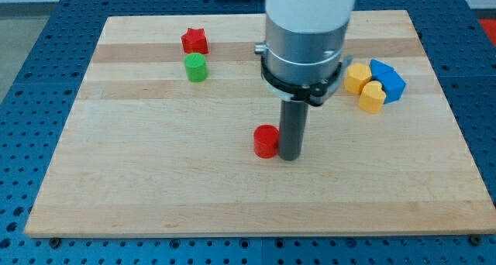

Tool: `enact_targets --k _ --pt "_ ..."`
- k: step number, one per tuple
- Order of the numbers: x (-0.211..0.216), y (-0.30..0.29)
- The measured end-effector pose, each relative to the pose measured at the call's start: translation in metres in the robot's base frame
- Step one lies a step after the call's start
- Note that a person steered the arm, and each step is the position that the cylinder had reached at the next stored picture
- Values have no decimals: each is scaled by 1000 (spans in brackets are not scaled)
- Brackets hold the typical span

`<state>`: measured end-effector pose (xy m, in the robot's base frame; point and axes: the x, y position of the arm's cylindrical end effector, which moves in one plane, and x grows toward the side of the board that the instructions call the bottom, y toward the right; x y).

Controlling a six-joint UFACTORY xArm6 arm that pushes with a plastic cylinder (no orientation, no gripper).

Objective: Slide the red circle towards the green circle

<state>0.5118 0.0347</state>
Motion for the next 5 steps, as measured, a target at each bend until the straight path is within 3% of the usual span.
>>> enact_targets --k 5 --pt "-29 -126"
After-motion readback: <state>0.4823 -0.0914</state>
